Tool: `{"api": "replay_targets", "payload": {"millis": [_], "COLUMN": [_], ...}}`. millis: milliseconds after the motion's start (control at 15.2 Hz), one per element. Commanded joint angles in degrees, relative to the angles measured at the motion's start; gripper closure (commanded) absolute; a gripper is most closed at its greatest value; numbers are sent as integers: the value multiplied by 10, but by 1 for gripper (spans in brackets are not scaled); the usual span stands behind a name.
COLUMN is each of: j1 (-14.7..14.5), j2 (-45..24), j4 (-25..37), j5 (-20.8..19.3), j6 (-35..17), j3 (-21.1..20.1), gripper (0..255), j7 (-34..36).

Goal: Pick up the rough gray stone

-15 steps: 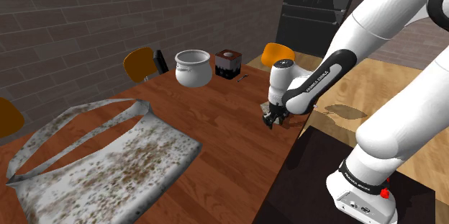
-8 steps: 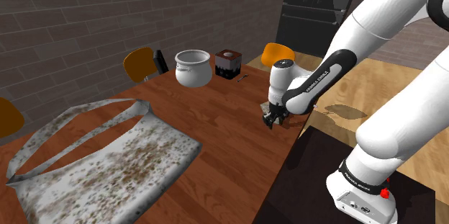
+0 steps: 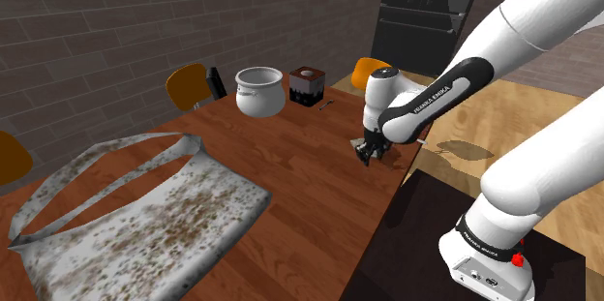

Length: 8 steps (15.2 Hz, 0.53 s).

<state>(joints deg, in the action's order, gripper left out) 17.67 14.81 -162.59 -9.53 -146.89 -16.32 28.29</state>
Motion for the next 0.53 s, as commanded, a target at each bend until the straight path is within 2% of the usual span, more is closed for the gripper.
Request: {"api": "replay_targets", "payload": {"millis": [0,462], "j1": [-7,-23], "j2": [20,73], "j4": [3,17], "j5": [14,39], "j6": [23,87], "j3": [4,16], "gripper": [255,255], "j7": [-12,-37]}}
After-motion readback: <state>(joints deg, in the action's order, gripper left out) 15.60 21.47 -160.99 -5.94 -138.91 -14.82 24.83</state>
